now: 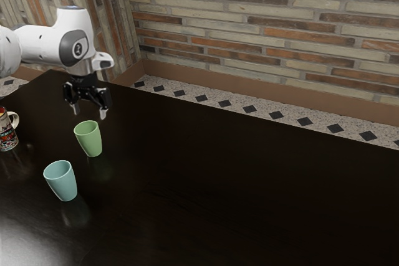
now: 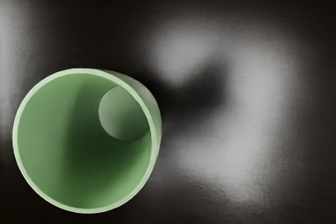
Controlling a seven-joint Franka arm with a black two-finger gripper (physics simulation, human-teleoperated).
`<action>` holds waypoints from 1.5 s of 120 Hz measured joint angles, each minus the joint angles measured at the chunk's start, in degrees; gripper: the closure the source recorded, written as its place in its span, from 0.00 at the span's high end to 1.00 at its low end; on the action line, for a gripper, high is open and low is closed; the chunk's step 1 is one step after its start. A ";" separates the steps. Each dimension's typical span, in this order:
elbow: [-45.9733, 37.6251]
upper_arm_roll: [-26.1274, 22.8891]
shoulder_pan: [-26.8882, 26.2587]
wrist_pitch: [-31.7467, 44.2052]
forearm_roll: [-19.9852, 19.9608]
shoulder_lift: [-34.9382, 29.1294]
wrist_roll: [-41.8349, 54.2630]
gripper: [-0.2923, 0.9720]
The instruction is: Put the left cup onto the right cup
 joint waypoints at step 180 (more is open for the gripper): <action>-4.50 -2.02 2.23 8.44 -0.12 5.19 3.20 0.18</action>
